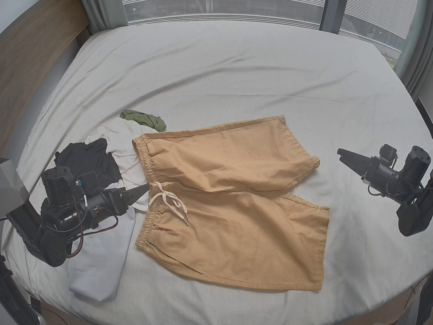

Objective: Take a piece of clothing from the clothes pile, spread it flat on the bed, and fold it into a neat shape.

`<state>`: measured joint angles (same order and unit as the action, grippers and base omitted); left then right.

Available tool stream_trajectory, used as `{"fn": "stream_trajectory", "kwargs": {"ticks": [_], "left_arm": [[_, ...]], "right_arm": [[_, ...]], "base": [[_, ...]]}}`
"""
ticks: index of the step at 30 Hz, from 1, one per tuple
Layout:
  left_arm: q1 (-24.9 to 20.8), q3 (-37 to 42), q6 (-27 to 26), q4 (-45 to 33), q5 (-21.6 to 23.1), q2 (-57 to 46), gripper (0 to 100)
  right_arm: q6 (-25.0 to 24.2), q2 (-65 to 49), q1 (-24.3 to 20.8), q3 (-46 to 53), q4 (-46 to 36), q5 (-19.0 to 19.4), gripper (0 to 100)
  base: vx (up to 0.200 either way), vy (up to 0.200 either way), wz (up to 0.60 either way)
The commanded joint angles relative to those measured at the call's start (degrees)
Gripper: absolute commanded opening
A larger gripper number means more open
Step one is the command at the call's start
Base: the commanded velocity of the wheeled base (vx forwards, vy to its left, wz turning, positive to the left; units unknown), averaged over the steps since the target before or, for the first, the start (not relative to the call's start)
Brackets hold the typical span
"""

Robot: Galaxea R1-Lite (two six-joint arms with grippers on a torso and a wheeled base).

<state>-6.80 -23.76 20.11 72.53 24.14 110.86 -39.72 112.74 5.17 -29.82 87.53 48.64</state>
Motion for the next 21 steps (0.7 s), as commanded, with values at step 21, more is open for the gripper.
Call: {"fn": "stream_trajectory", "kwargs": {"ticks": [21], "left_arm": [[1.97, 6.45, 0.01, 10.08, 4.87, 5.07, 100]], "right_arm": [[1.84, 12.77, 3.62, 2.75, -3.24, 0.14, 100]], "base": [[0.0, 0.0, 0.0]]}}
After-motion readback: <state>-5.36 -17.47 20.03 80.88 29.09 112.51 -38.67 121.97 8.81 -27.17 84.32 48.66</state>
